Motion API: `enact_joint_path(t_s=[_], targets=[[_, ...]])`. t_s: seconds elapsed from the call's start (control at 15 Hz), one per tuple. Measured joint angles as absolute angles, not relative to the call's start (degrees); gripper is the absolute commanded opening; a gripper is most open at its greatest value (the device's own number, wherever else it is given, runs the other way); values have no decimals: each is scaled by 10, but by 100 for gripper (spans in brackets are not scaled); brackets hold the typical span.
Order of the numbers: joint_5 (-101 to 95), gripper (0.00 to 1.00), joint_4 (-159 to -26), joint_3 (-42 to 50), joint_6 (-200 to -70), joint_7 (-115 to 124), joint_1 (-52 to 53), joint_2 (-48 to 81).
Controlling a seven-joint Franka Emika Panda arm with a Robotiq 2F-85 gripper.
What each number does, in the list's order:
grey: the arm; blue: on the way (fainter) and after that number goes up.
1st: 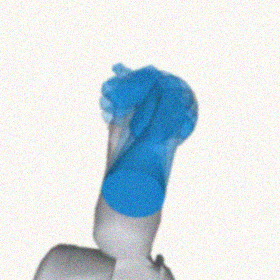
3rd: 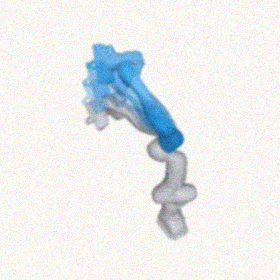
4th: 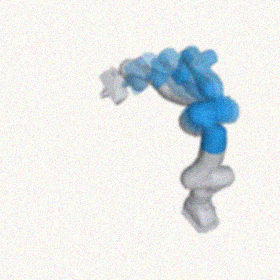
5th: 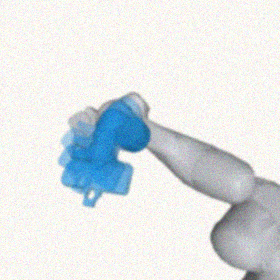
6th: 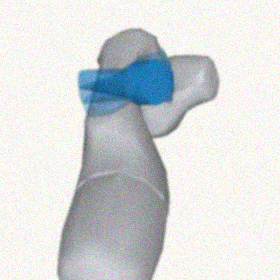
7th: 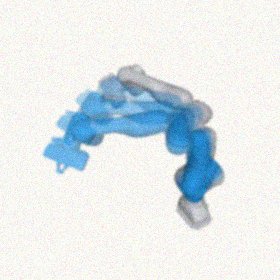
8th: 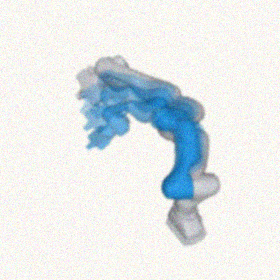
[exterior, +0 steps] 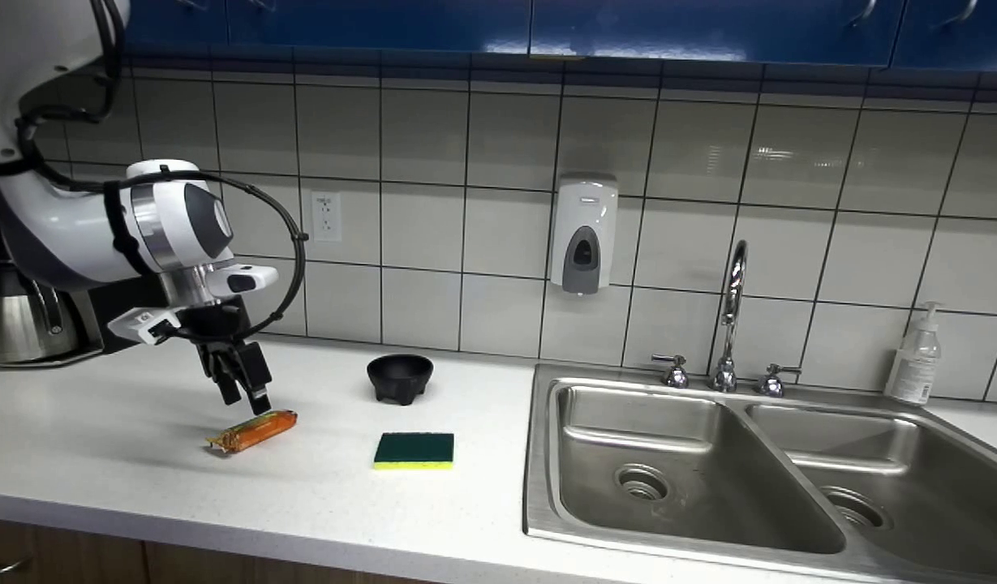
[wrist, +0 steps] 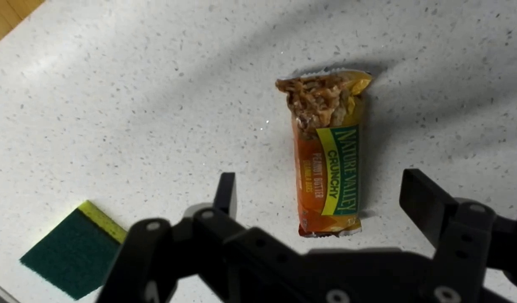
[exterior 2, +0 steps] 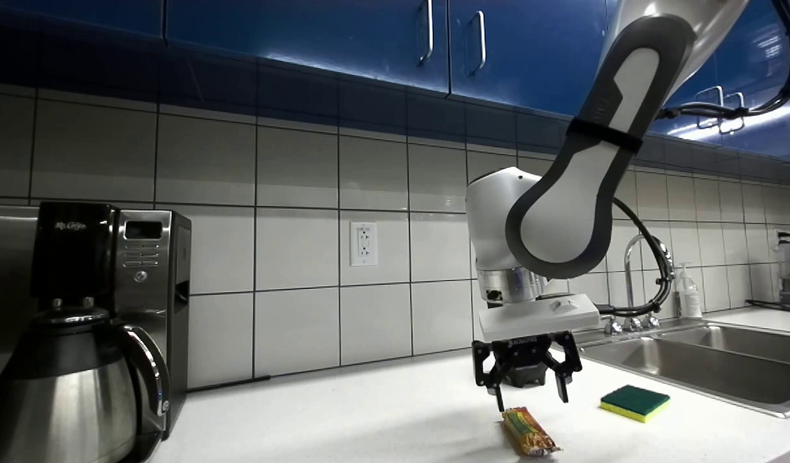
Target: Put the packet in the black bowl
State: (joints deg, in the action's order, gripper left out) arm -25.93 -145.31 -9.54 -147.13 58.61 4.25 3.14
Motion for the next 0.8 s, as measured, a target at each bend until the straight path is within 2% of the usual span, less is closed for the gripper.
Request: enact_joint_path(t_s=[0.73,0.8], targets=[[-260,100,-1422,-53,-1474,594,80,88],[-260,75,-1421,-50,-1475,594,81,92]])
